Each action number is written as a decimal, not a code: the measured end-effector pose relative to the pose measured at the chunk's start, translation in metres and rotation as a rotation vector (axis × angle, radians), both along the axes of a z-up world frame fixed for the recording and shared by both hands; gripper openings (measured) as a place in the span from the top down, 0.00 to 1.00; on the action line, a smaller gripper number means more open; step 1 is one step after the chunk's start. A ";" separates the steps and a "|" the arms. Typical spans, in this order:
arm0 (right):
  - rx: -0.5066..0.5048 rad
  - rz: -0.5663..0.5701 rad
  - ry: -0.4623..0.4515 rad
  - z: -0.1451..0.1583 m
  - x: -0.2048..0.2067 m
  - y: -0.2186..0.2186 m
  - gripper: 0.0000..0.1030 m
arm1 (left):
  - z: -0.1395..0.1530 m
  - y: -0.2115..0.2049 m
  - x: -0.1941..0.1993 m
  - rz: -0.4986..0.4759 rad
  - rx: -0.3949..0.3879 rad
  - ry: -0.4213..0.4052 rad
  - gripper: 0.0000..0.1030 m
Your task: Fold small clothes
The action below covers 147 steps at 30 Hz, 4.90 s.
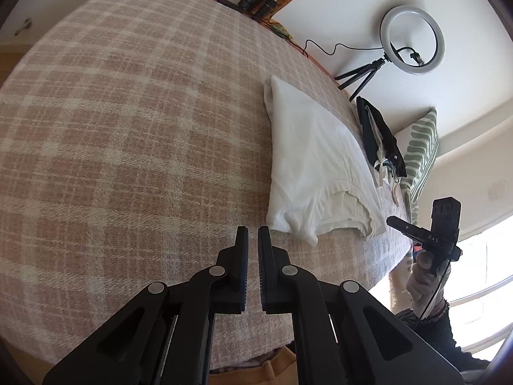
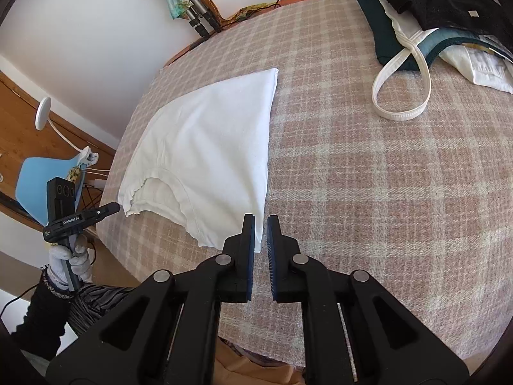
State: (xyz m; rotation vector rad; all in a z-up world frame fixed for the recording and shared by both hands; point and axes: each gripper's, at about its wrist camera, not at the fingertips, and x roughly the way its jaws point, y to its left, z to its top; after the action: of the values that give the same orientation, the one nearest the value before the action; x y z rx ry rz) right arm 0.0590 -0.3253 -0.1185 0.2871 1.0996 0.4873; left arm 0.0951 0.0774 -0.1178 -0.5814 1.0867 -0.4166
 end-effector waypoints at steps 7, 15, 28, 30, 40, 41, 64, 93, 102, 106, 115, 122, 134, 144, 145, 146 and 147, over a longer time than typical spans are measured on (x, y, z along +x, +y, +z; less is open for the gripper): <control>0.106 -0.025 -0.069 0.017 0.026 -0.004 0.68 | 0.020 0.011 0.034 0.074 -0.077 -0.041 0.84; 0.095 -0.086 -0.085 0.007 0.071 0.005 0.61 | 0.036 -0.009 0.089 0.075 -0.036 -0.092 0.67; 0.170 -0.067 0.033 -0.031 0.137 0.031 0.61 | -0.005 -0.027 0.163 0.088 -0.166 0.063 0.67; 0.167 -0.061 0.042 -0.035 0.140 0.034 0.62 | -0.006 -0.032 0.167 0.074 -0.159 0.055 0.70; 0.098 -0.105 -0.005 -0.034 0.142 0.038 0.94 | -0.012 -0.044 0.178 0.129 -0.128 0.025 0.94; 0.079 -0.114 -0.012 -0.033 0.142 0.038 0.95 | -0.010 -0.046 0.177 0.143 -0.088 0.016 0.94; 0.247 -0.070 0.067 -0.033 0.110 -0.005 0.54 | -0.019 -0.004 0.063 0.110 -0.175 0.140 0.65; 0.175 -0.001 0.028 -0.020 0.130 0.060 0.89 | -0.001 -0.071 0.058 -0.056 -0.090 0.007 0.90; 0.126 0.004 -0.080 0.021 0.114 0.069 0.91 | 0.027 -0.087 0.053 -0.098 -0.070 -0.092 0.91; 0.121 -0.011 -0.124 0.041 0.108 0.063 0.91 | 0.041 -0.099 0.054 -0.131 -0.065 -0.136 0.91; 0.081 -0.053 -0.249 0.099 0.100 0.024 0.91 | 0.072 -0.145 0.070 -0.201 -0.093 -0.201 0.91; 0.042 -0.119 -0.299 0.134 0.113 -0.033 0.91 | 0.092 -0.203 0.101 -0.262 -0.126 -0.247 0.91; -0.024 -0.249 -0.404 0.188 0.156 -0.157 0.92 | 0.128 -0.326 0.171 -0.368 -0.150 -0.349 0.91; -0.065 -0.352 -0.423 0.194 0.211 -0.241 0.92 | 0.123 -0.406 0.224 -0.401 -0.152 -0.370 0.91; -0.066 -0.358 -0.421 0.192 0.217 -0.247 0.92 | 0.121 -0.412 0.228 -0.404 -0.147 -0.372 0.91; -0.067 -0.365 -0.419 0.190 0.222 -0.253 0.92 | 0.119 -0.417 0.231 -0.405 -0.141 -0.375 0.91; -0.070 -0.368 -0.416 0.186 0.227 -0.257 0.92 | 0.117 -0.422 0.235 -0.407 -0.135 -0.374 0.91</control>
State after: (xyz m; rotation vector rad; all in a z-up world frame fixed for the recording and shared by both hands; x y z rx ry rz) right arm 0.2863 -0.5827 0.0678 0.3025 0.6374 0.1665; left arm 0.3301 -0.3445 -0.0005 -0.3769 0.8151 -0.9212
